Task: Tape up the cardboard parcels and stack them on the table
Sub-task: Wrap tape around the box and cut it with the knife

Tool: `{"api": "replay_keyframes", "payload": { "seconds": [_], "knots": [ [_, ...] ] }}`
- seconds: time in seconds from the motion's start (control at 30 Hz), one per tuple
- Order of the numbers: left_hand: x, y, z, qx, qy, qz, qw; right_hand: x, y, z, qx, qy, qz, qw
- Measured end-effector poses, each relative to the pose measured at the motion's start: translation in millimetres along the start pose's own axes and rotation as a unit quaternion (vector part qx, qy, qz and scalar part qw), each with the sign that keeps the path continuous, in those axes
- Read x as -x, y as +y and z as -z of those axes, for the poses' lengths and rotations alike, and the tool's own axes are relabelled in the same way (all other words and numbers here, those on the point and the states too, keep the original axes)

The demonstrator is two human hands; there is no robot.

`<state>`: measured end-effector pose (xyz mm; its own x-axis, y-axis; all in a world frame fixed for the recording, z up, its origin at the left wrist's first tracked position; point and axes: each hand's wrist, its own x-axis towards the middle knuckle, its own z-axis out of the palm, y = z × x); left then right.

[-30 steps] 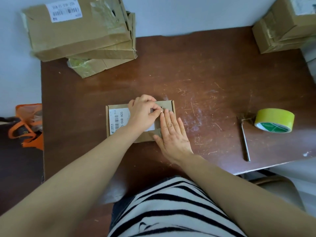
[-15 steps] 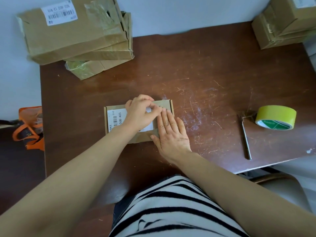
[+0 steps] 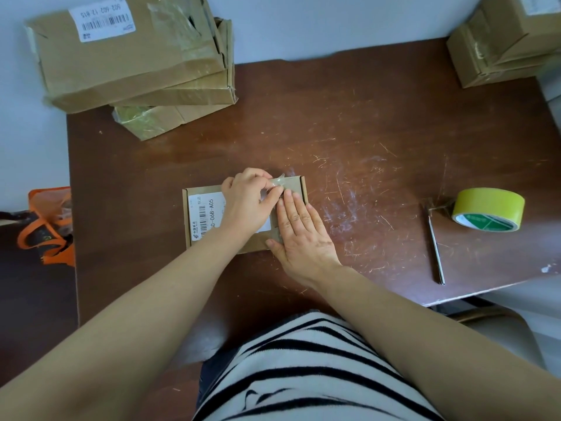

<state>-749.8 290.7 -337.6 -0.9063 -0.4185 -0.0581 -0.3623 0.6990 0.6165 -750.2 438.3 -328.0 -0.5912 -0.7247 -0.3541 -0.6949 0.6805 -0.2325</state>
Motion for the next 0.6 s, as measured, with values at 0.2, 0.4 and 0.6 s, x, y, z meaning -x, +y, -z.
{"api": "replay_keyframes", "payload": {
  "seconds": [0.2,0.4,0.6],
  "knots": [
    [2.2,-2.1,-1.6,0.004,0.018,-0.011,1.0,-0.4,-1.0,-0.8,0.0,-0.003,-0.002,1.0],
    [3.0,-1.6,-4.7,0.036,0.04,0.02,0.998,-1.4,-0.5,-2.9,0.004,-0.002,-0.005,1.0],
    [-1.4,1.6,1.9,0.026,0.007,0.051,0.998,-1.2,-1.0,-4.2,0.004,0.0,-0.005,1.0]
  ]
}}
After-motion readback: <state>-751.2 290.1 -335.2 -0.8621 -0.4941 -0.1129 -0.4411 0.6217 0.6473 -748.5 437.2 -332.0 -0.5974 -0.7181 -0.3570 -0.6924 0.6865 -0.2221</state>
